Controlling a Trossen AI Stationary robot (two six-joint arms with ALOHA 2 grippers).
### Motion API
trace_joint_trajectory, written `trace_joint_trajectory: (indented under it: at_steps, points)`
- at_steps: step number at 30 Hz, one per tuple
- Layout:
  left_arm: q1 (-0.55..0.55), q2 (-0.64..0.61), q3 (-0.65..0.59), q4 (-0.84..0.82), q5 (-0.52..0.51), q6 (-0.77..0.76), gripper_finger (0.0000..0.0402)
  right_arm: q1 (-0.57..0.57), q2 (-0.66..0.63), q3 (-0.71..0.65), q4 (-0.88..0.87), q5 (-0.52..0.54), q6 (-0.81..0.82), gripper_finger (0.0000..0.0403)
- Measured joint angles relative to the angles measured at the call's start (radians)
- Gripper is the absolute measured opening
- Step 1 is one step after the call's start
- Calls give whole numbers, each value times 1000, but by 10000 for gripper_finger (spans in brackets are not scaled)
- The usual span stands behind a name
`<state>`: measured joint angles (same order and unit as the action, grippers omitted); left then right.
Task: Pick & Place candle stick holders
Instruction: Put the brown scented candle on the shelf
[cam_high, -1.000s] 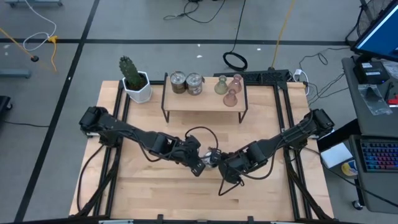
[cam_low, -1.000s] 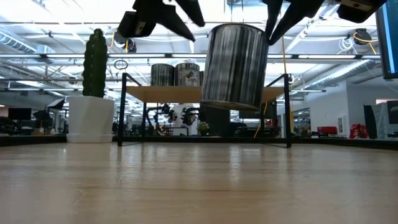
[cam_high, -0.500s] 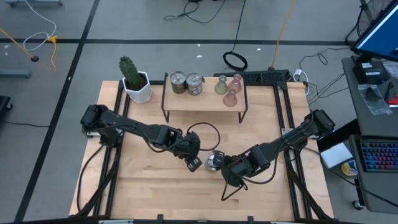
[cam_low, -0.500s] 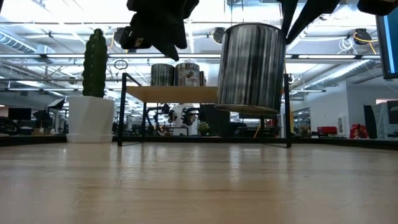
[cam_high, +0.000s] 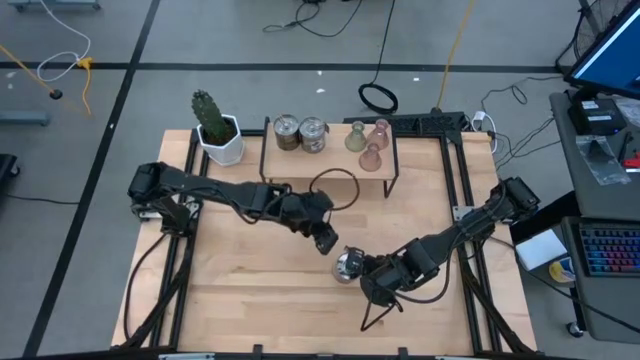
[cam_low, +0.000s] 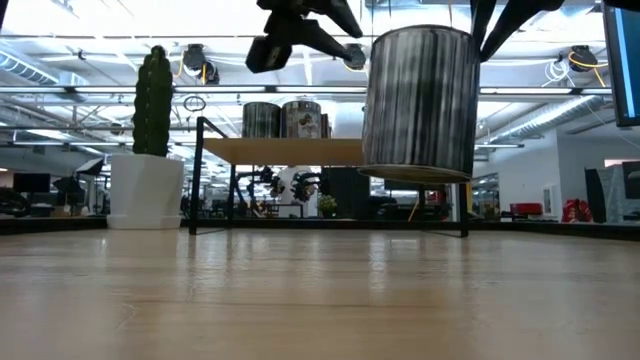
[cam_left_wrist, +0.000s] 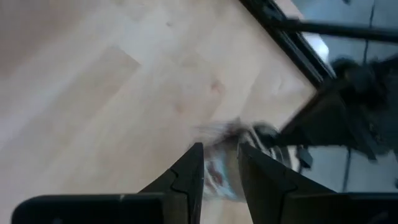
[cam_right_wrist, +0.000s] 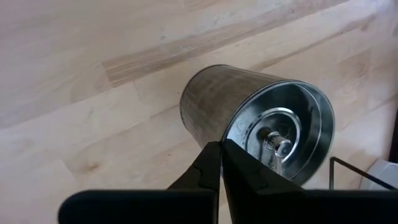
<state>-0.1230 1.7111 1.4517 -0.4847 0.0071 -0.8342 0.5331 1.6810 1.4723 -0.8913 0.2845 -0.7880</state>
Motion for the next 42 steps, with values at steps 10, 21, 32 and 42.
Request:
trace_joint_trajectory:
  at_steps: [10,21,32,42]
  points:
    - [-39,17,-2,-27,3,-110,103,-1,0,0,4,-1,-32,0]
    - [-50,17,-2,-36,1,-41,217,-1,0,0,22,-55,-96,0]
    - [-18,56,-2,15,297,99,219,2,11,0,67,-80,-253,0]
    - [3,85,-2,9,378,228,211,-10,41,-1,73,-79,-351,0]
